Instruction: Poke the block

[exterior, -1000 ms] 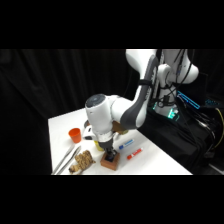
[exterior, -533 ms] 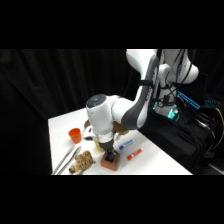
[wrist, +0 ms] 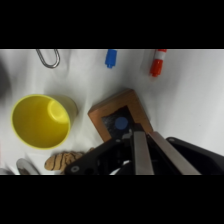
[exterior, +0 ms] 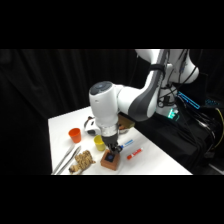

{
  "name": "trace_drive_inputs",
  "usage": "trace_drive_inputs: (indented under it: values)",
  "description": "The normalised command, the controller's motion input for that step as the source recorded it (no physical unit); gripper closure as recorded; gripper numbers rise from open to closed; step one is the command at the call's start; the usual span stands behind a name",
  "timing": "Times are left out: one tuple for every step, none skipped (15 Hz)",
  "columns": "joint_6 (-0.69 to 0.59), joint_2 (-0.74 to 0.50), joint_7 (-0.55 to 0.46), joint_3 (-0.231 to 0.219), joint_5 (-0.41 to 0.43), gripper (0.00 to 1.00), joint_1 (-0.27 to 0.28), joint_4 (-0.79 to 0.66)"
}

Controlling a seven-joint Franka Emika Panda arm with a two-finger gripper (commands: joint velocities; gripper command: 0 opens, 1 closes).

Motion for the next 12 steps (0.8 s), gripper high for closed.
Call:
trace_drive_inputs:
  values:
    - [-0.34, -0.45, 0.15, 0.036, -0.141, 1.00, 0.005, -0.13]
    - [-0.35, -0.41, 0.15, 0.032, -0.149, 1.00, -0.008, -0.06]
    - [-0.35, -0.35, 0.14, 0.035, -0.143, 1.00, -0.025, 0.00]
    - [-0.33, -0.29, 0.14, 0.034, -0.146, 1.00, -0.036, 0.05]
    - [-0.31, -0.25, 0.13, 0.037, -0.144, 1.00, -0.044, 0.07]
    - [-0.29, -0.20, 0.12, 0.041, -0.135, 1.00, -0.053, 0.09]
    - [-0.26, -0.17, 0.10, 0.045, -0.121, 1.00, -0.063, 0.10]
    - [-0.24, -0.15, 0.08, 0.054, -0.097, 1.00, -0.072, 0.10]
    - [-0.23, -0.15, 0.06, 0.066, -0.058, 1.00, -0.081, 0.09]
    - [-0.25, -0.14, 0.06, 0.076, -0.019, 0.99, -0.082, 0.08]
    - [-0.25, -0.15, 0.13, 0.073, -0.017, 0.74, -0.066, 0.07]
    - [-0.19, -0.17, 0.14, 0.078, 0.010, 0.74, -0.067, 0.02]
